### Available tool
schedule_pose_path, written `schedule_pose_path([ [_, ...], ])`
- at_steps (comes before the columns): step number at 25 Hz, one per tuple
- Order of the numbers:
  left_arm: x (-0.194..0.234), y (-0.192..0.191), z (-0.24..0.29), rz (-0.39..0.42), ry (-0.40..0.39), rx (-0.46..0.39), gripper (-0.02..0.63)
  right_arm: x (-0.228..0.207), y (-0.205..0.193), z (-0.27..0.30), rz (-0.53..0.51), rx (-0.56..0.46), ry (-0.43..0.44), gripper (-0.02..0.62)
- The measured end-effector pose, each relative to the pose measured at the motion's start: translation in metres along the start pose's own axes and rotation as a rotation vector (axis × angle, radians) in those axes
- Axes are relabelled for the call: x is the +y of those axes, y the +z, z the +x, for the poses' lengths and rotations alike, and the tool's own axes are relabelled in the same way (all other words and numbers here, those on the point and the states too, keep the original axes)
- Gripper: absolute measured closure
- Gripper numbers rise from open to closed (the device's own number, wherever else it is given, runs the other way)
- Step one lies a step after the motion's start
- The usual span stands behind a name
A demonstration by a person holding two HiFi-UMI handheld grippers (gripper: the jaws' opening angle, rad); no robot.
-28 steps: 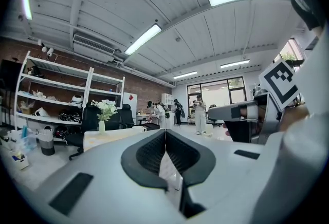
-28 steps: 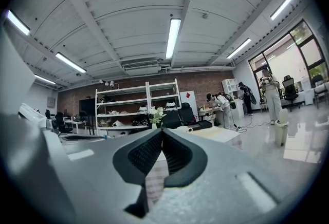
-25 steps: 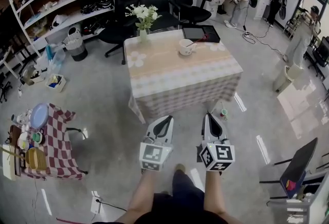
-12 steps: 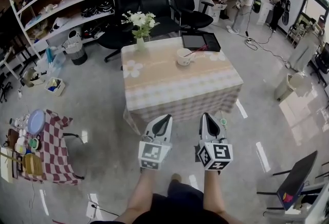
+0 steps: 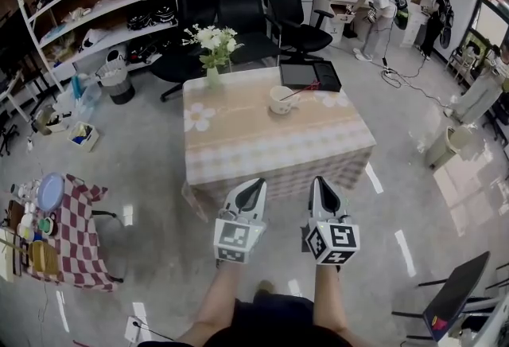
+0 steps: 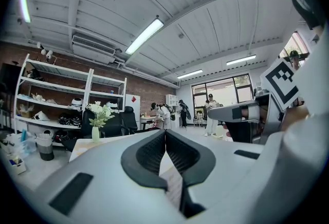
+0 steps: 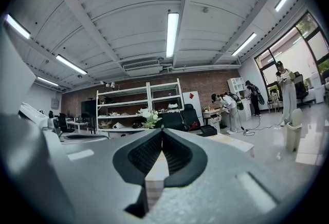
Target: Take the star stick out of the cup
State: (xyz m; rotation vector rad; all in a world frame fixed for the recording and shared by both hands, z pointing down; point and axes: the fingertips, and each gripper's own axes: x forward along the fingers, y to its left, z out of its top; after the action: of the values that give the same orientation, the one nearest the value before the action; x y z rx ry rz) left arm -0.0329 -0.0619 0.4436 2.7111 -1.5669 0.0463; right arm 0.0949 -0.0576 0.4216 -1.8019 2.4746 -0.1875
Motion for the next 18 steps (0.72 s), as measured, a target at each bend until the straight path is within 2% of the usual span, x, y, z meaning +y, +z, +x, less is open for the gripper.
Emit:
schedule_pose_path([
  [11,0.002,-0.008,0.019,-0.006,0.019,0.011,0.594,-0.015,-0.006,0.014,0.012,0.007,0.013,0.592],
  [18,-0.010,-0.012,0.015,-0.013,0.002,0.023,0.594,-0.020,-0.009,0.003,0.022,0.014,-0.003,0.592],
])
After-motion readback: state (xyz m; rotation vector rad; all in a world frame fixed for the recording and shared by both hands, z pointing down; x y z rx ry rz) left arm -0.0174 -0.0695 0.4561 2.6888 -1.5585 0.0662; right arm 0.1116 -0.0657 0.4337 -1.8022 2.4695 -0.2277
